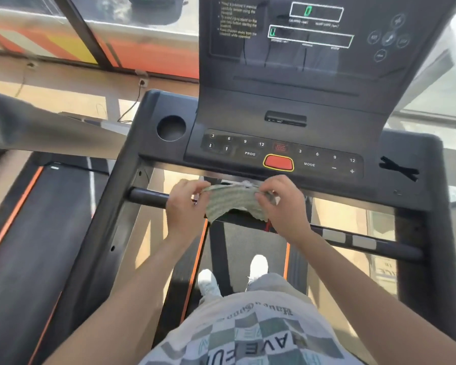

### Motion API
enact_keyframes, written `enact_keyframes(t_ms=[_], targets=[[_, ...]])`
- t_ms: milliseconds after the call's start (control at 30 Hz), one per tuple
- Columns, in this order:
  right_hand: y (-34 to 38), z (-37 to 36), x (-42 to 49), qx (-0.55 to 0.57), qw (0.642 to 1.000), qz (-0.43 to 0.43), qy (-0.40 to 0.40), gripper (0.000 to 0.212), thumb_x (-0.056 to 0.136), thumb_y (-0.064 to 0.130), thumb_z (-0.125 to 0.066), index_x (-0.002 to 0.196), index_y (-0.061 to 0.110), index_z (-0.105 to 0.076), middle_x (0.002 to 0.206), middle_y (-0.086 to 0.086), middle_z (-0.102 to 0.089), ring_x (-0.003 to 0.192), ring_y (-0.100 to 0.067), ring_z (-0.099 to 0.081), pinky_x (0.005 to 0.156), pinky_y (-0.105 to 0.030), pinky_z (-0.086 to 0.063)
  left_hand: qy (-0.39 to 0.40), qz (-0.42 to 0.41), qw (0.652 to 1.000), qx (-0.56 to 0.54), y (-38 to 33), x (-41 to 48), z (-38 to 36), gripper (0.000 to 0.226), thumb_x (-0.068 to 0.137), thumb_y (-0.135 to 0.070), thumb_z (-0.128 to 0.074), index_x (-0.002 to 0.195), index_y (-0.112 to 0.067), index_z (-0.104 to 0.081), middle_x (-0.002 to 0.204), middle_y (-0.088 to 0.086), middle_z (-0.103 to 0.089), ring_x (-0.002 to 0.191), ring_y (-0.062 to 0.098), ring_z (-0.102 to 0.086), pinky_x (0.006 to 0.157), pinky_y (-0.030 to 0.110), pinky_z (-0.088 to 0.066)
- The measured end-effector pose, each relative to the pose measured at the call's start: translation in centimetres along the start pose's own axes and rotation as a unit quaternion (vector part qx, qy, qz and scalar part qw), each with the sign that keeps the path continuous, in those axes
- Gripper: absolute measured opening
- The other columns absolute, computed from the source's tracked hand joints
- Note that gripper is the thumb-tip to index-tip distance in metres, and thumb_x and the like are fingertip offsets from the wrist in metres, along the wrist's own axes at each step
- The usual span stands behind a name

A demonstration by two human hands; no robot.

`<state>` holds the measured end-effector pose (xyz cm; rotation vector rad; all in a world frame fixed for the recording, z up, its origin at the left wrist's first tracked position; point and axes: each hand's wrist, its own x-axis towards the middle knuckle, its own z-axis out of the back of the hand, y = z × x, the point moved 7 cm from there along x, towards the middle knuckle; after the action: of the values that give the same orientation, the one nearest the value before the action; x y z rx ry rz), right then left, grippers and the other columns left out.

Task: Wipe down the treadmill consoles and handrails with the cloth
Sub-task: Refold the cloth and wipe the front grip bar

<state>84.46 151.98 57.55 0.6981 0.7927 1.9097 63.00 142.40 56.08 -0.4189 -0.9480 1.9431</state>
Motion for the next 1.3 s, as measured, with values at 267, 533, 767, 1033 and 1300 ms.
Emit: enact_keyframes(t_ms=[267, 533, 767, 1033, 1300], targets=[[1.0, 2.5, 1.2, -0.002, 0.994, 0.103, -0.042, 0.006, 0.083, 0.013, -0.081, 0.082, 0.011, -0.075, 0.09, 0.001, -0.069, 0.09, -0.015, -0.06, 0.083, -0.025, -0.046, -0.042, -0.012, 0.996, -0.077, -3.9, 2.3, 3.1, 0.019, 0.095, -0.007, -0.063, 0.104, -0.021, -0.072, 0.094, -0.014, -0.071, 0.089, 0.01, -0.069, 0.078, 0.023, -0.053], [-4.7, -3.5, -5.2, -0.151, 0.964, 0.106, 0.189, 0.015, 0.082, 0.036, -0.073, 0.076, 0.022, -0.073, 0.079, 0.006, -0.062, 0.079, -0.021, -0.047, 0.069, -0.039, -0.045, 0.12, 0.149, 0.976, 0.103, 4.2, -5.0, -3.0, 0.009, 0.093, -0.031, -0.068, 0.099, -0.039, -0.069, 0.084, -0.021, -0.067, 0.077, 0.004, -0.062, 0.062, 0.024, -0.05], [-2.8, -3.9, -4.0, -0.092, 0.977, 0.117, 0.154, 0.03, 0.082, 0.014, -0.078, 0.11, 0.01, -0.069, 0.119, -0.004, -0.064, 0.105, -0.023, -0.056, 0.091, -0.034, -0.049, 0.016, 0.109, 0.985, 0.131, 2.4, -5.6, -2.6, 0.016, 0.09, -0.024, -0.073, 0.098, -0.036, -0.065, 0.089, -0.021, -0.059, 0.078, -0.001, -0.054, 0.059, 0.019, -0.038], [-4.9, -5.5, -3.3, -0.171, 0.956, 0.092, 0.221, 0.042, 0.074, 0.033, -0.083, 0.111, 0.017, -0.071, 0.104, -0.002, -0.073, 0.091, -0.027, -0.067, 0.085, -0.043, -0.05, 0.13, -0.184, 0.96, 0.165, -1.2, -5.2, -7.2, 0.05, 0.081, -0.013, -0.079, 0.129, -0.017, -0.065, 0.129, -0.001, -0.065, 0.119, 0.017, -0.056, 0.099, 0.032, -0.049], [-5.6, -5.1, -3.5, -0.211, 0.955, 0.103, 0.184, 0.036, 0.079, 0.045, -0.069, 0.104, 0.019, -0.073, 0.096, 0.003, -0.072, 0.092, -0.024, -0.061, 0.086, -0.042, -0.045, 0.183, -0.279, 0.915, 0.227, -0.1, -4.3, -9.5, 0.05, 0.084, -0.032, -0.081, 0.131, -0.021, -0.067, 0.129, -0.004, -0.069, 0.117, 0.016, -0.064, 0.103, 0.036, -0.048]])
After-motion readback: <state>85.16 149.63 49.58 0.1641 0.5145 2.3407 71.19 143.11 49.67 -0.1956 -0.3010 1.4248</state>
